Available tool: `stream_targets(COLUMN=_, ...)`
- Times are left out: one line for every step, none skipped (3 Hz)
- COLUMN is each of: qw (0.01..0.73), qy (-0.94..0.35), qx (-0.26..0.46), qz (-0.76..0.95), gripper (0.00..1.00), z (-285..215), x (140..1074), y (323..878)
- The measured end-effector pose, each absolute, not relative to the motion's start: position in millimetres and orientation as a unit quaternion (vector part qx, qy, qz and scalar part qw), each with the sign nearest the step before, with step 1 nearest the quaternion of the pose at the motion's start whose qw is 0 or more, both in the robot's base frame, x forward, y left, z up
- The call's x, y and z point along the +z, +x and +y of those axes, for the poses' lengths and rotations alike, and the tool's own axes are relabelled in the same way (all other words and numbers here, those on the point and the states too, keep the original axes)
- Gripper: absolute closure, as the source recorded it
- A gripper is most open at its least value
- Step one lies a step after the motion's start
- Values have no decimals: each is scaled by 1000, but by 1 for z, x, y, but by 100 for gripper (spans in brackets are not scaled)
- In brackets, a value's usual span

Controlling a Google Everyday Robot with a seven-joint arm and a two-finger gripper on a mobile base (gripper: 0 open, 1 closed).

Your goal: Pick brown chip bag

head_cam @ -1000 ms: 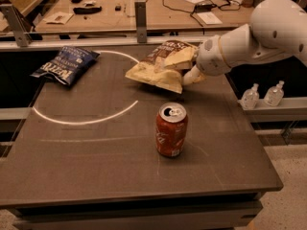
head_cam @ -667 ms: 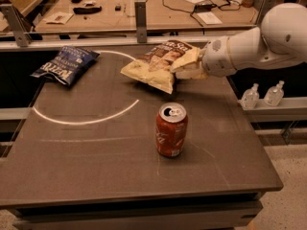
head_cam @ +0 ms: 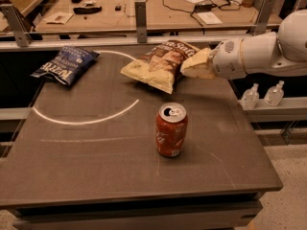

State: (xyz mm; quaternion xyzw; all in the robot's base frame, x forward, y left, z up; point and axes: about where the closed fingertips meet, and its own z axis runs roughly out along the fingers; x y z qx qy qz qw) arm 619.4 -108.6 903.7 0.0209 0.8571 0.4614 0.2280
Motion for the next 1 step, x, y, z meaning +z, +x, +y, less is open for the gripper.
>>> stream_targets(qw=232, qy=0, qx=456, qz=859, gripper=83, z=-110, x=910, y=610)
